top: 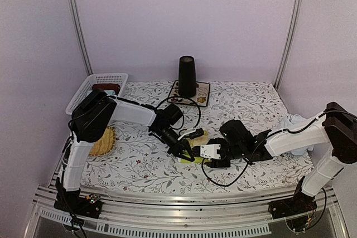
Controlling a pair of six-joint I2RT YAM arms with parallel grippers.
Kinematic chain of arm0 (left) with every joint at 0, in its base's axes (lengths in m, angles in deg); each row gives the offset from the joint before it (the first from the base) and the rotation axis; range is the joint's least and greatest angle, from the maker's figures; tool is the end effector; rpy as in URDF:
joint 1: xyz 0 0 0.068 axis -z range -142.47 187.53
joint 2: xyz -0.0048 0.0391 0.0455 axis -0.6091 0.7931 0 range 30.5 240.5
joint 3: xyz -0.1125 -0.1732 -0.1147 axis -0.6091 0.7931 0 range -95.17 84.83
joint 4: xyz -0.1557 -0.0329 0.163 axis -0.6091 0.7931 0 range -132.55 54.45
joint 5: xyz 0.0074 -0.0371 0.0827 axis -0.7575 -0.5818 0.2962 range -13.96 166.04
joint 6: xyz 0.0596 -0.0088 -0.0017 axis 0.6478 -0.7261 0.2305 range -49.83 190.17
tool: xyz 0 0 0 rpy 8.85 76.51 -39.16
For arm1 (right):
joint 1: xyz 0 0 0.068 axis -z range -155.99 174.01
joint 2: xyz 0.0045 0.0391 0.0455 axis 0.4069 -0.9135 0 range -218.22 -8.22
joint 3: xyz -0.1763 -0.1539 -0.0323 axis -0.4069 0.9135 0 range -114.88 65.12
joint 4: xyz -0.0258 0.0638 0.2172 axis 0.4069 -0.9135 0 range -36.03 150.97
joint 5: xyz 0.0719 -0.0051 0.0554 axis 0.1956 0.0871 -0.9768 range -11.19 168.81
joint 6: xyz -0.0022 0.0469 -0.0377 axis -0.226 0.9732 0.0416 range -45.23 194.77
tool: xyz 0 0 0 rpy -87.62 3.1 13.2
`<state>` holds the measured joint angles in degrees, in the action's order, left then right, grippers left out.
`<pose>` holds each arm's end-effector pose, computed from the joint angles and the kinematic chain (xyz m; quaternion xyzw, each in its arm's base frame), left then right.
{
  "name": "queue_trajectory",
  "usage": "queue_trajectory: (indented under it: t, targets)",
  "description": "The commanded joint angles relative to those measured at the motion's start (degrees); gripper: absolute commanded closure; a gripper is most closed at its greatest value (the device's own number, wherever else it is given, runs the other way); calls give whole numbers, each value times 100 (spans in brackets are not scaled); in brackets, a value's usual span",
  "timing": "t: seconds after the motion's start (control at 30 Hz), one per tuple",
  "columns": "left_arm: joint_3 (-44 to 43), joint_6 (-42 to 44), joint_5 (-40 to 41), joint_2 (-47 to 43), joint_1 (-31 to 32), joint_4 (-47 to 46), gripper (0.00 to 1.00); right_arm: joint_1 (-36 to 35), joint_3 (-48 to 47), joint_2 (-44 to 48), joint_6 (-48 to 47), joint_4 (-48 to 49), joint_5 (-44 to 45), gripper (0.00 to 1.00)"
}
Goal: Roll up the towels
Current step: Roll the towel at the center of the board.
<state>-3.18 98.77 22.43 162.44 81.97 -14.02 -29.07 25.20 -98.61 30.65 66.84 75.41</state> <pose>0.2555 -0.3010 0.0841 0.5803 0.6680 -0.4601 0.0733 0.1692 0.2295 0.1334 -0.6993 0.6013 0.0575 0.3823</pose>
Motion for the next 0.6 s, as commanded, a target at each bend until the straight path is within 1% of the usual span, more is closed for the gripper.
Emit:
queue_trajectory:
  t: [0.0, 0.17, 0.27, 0.37, 0.47, 0.5, 0.57]
  targets:
    - [12, -134, 311, 332, -50, 451, 100, -172, -290, -330, -120, 193, 196, 39]
    - [-25, -173, 348, 354, -48, 451, 100, -291, -524, -692, 46, 271, 356, 43]
    - [-58, -197, 369, 364, -51, 451, 100, -348, -599, -889, 52, 275, 402, 48]
    - [-60, -213, 348, 347, -77, 451, 99, -386, -679, -1074, 76, 258, 646, 51]
    - [-46, -206, 340, 324, -87, 451, 99, -382, -719, -1108, 137, 243, 723, 56]
    - [-42, -202, 342, 323, -88, 453, 100, -383, -726, -1110, 143, 235, 706, 59]
    - [-41, -205, 342, 323, -101, 458, 99, -387, -753, -1127, 155, 192, 684, 70]
